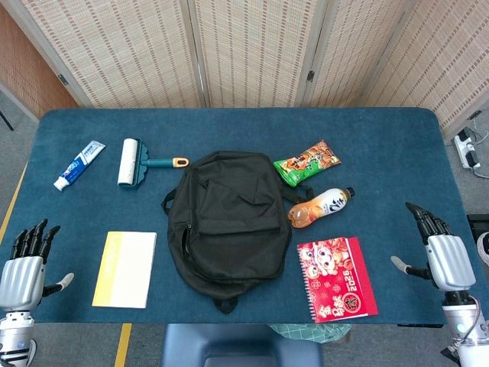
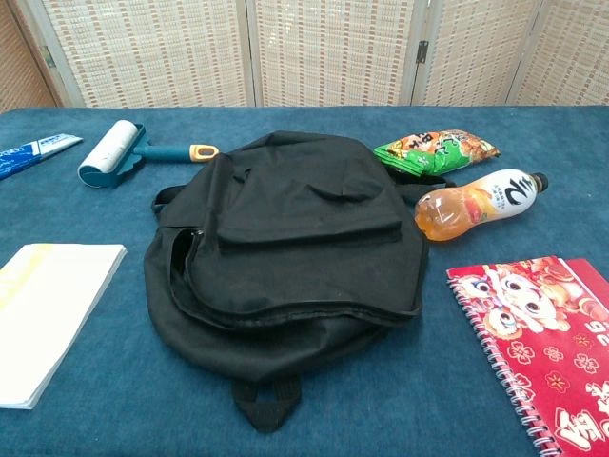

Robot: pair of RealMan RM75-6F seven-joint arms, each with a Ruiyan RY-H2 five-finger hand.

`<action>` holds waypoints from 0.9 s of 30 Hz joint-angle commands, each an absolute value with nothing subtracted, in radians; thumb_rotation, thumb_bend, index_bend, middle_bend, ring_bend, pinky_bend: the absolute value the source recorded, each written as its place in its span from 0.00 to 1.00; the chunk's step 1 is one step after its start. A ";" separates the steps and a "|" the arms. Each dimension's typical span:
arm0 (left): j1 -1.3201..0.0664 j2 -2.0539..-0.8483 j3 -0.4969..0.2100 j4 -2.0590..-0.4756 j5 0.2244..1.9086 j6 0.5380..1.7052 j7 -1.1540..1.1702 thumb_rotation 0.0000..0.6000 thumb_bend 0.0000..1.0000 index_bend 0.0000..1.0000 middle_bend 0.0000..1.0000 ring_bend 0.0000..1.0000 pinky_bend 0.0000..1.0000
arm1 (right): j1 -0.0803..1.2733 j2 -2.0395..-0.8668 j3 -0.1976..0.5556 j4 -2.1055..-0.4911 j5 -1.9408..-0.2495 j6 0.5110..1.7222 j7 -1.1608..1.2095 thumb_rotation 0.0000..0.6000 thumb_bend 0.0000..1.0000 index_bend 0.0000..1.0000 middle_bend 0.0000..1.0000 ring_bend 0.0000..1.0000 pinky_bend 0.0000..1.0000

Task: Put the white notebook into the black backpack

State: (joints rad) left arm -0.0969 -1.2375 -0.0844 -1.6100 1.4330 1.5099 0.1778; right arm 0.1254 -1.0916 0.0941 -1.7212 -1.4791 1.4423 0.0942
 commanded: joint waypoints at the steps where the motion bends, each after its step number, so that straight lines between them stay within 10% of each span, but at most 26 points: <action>1: -0.098 -1.239 -0.085 -1.609 1.432 1.508 0.179 1.00 0.19 0.15 0.04 0.05 0.07 | 0.126 -1.091 0.093 -1.723 -1.478 1.441 0.091 1.00 0.12 0.02 0.15 0.15 0.18; 27: -0.176 -1.316 -0.057 -1.395 1.524 1.418 0.102 1.00 0.20 0.19 0.08 0.08 0.08 | 0.133 -1.058 0.069 -1.744 -1.546 1.443 0.097 1.00 0.12 0.02 0.16 0.15 0.18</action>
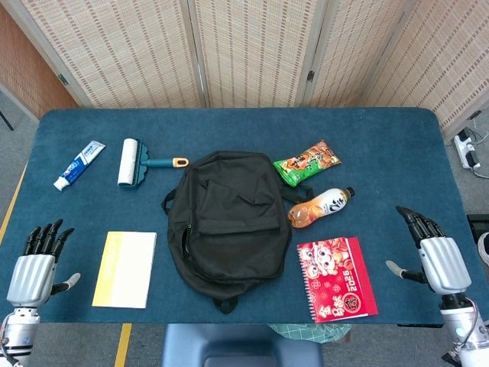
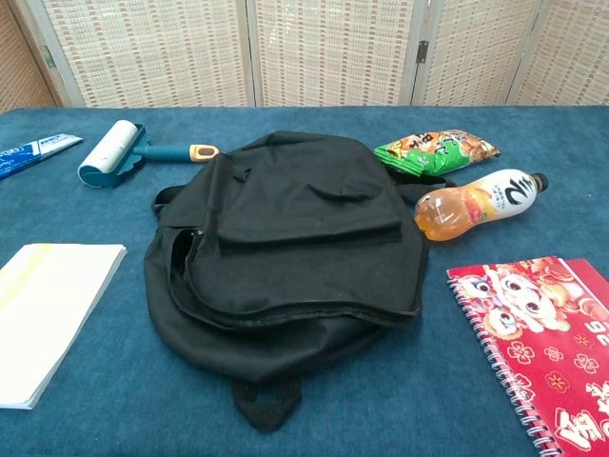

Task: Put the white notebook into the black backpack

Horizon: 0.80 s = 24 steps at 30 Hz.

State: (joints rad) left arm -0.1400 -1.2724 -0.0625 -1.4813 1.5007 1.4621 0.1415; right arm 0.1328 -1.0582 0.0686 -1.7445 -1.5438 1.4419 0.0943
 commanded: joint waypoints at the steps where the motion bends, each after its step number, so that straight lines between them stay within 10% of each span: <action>1: -0.185 -1.326 -0.053 -1.370 1.525 1.403 0.086 1.00 0.20 0.19 0.08 0.08 0.08 | 0.134 -1.058 0.069 -1.743 -1.547 1.444 0.099 1.00 0.12 0.02 0.16 0.15 0.18; 24: -0.197 -1.404 0.010 -1.240 1.464 1.262 0.163 1.00 0.13 0.10 0.05 0.04 0.08 | 0.139 -1.055 0.067 -1.752 -1.543 1.437 0.100 1.00 0.12 0.02 0.16 0.15 0.18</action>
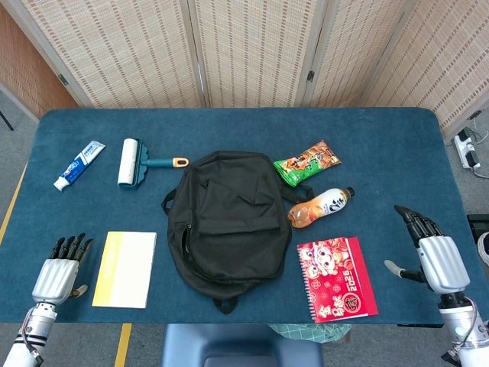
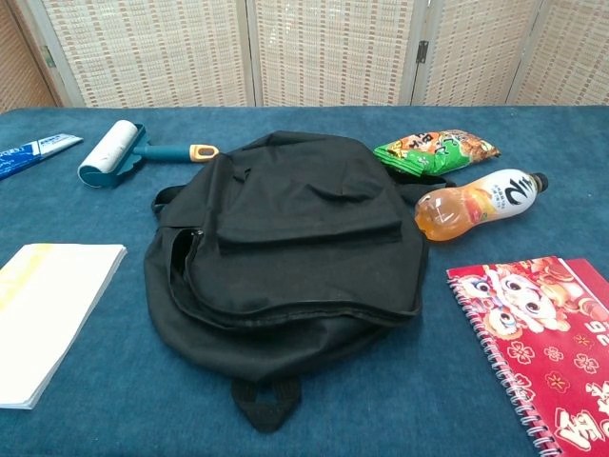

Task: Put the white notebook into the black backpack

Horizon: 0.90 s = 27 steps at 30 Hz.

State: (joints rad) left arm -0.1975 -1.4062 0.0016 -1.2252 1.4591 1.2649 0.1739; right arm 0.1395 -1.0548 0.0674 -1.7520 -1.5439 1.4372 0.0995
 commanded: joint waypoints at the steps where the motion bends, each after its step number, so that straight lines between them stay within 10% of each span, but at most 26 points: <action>1: -0.199 -1.404 0.012 -1.241 1.468 1.262 0.167 1.00 0.13 0.10 0.05 0.04 0.08 | 0.139 -1.055 0.068 -1.751 -1.542 1.437 0.100 1.00 0.12 0.02 0.16 0.15 0.18; 27: -0.300 -1.452 0.018 -1.341 1.575 1.226 0.109 1.00 0.09 0.11 0.06 0.05 0.07 | 0.113 -1.061 0.062 -1.722 -1.542 1.472 0.143 1.00 0.12 0.02 0.16 0.15 0.18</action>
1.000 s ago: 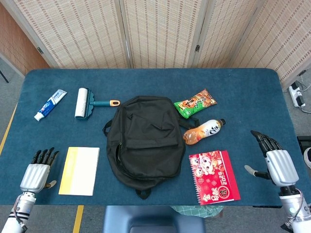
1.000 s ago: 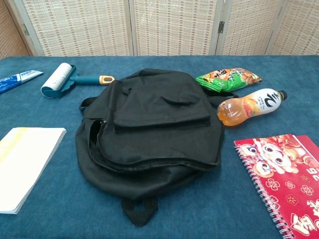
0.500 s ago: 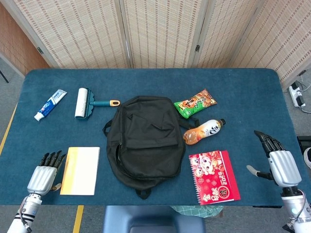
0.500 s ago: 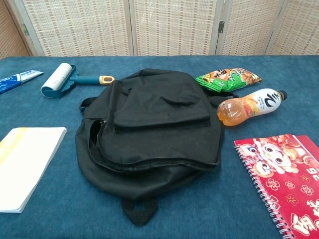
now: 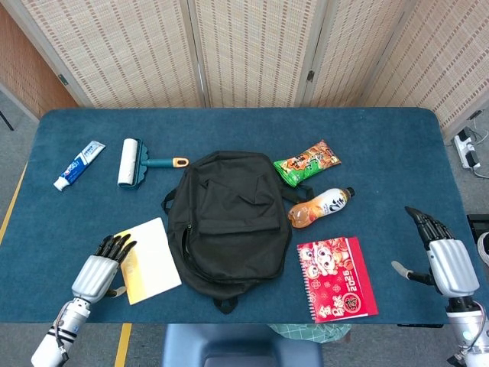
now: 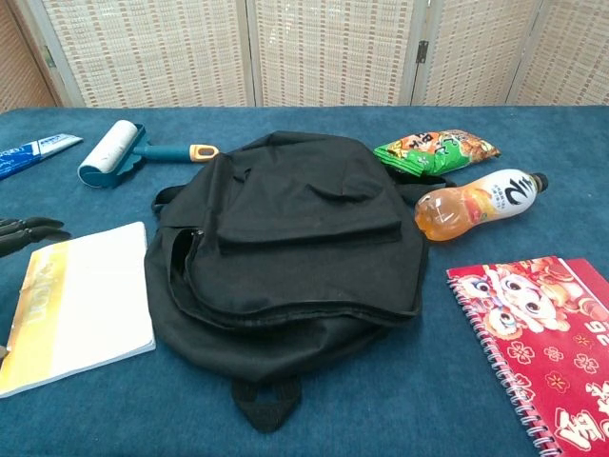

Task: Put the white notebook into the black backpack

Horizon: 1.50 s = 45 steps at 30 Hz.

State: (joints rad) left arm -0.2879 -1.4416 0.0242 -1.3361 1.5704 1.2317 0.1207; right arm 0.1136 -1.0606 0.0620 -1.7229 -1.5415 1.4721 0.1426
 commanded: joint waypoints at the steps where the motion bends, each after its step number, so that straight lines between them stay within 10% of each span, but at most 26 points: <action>1: -0.305 -1.453 0.017 -1.342 1.576 1.222 0.108 1.00 0.09 0.11 0.06 0.05 0.07 | 0.113 -1.061 0.062 -1.722 -1.542 1.473 0.144 1.00 0.12 0.02 0.16 0.15 0.18; 19: -0.267 -1.461 0.119 -1.017 1.766 1.429 -0.106 1.00 0.35 0.22 0.13 0.11 0.08 | 0.116 -1.059 0.062 -1.728 -1.566 1.480 0.152 1.00 0.12 0.02 0.16 0.15 0.18; 45: -0.295 -1.618 0.142 -0.829 1.779 1.424 -0.210 1.00 0.33 0.19 0.14 0.11 0.08 | 0.120 -1.066 0.068 -1.741 -1.552 1.476 0.132 1.00 0.12 0.02 0.16 0.15 0.18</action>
